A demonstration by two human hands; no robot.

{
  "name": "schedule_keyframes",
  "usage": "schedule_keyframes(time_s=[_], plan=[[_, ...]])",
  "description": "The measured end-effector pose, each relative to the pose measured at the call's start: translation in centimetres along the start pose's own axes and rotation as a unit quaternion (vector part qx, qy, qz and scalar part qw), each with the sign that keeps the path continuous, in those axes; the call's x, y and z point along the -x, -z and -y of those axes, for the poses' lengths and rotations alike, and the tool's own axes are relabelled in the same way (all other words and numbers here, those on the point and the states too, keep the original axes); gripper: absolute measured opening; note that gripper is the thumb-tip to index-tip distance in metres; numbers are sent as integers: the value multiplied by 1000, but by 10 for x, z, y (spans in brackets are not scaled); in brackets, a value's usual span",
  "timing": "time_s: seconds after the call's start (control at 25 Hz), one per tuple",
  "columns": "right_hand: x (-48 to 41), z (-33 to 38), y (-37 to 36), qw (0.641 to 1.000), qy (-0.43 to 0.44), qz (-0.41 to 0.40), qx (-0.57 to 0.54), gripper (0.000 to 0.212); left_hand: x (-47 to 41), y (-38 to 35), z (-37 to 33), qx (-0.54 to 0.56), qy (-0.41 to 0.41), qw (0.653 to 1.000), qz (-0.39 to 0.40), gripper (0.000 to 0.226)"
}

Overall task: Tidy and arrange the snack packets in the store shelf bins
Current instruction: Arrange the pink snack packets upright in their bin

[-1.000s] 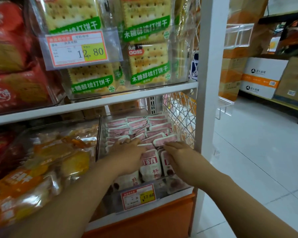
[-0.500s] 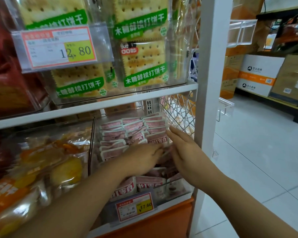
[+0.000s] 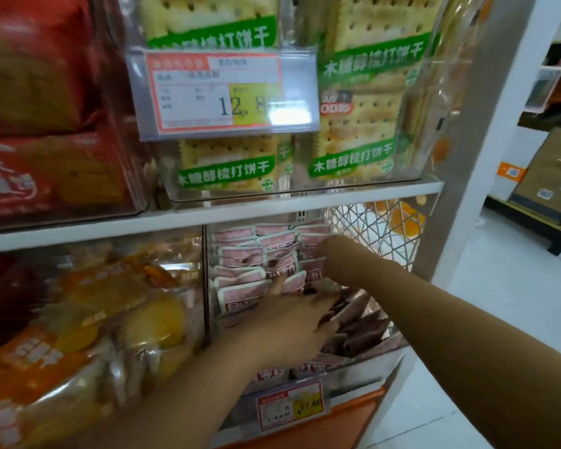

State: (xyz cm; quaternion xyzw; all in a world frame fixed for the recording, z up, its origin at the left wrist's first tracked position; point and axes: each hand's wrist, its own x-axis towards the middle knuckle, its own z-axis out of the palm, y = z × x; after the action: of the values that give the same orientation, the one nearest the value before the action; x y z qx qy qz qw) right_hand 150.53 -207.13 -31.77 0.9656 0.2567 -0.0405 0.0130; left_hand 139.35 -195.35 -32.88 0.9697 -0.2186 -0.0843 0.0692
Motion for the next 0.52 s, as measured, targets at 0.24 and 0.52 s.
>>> schedule_keyframes(time_s=[0.24,0.52], plan=[[7,4,21,992,-36,-66,105,17,-3,-6,8,10,0,1000,-12,54],[52,5,40,973,-37,-227,21,16,-35,2,21,-14,65,998,-4,64]])
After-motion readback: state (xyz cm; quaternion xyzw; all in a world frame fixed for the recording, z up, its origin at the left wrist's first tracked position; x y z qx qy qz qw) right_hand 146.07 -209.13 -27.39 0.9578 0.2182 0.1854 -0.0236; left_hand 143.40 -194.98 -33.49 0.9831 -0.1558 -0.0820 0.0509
